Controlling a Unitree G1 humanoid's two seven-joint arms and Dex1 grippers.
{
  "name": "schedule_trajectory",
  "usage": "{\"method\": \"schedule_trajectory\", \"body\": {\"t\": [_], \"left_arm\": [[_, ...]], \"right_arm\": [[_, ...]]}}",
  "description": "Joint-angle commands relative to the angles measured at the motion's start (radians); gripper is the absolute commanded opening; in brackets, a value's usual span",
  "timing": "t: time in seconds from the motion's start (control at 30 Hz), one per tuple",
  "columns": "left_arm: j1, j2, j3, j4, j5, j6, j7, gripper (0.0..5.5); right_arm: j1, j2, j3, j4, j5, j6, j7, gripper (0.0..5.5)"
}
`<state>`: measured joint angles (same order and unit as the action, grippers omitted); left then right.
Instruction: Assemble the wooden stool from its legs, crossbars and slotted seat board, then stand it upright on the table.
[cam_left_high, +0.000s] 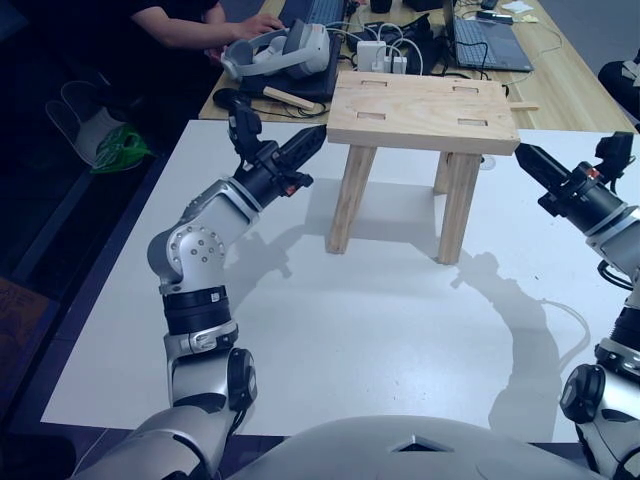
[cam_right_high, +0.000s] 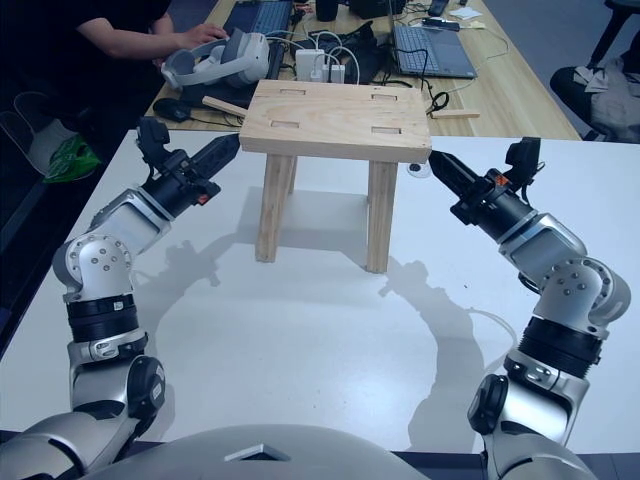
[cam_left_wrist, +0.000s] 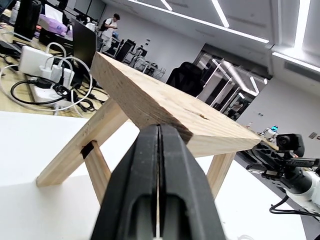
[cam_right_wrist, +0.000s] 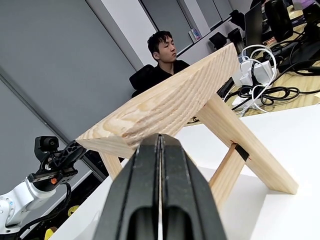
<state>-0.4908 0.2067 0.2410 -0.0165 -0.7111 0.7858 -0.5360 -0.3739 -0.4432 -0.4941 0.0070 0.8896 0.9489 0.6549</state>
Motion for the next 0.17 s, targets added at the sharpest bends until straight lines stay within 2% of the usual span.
{"method": "schedule_trajectory", "body": {"t": [0.03,0.17], "left_arm": [[0.032,-0.045,-0.125,0.051,0.081,-0.052,-0.001,0.01],[0.087,-0.071,-0.144,0.136,0.226,-0.207,0.126,0.01]], "right_arm": [[0.016,0.043,0.063,0.06,-0.022,-0.029,0.003,0.0],[0.036,0.082,0.058,0.171,-0.129,-0.169,-0.112,0.0]]}}
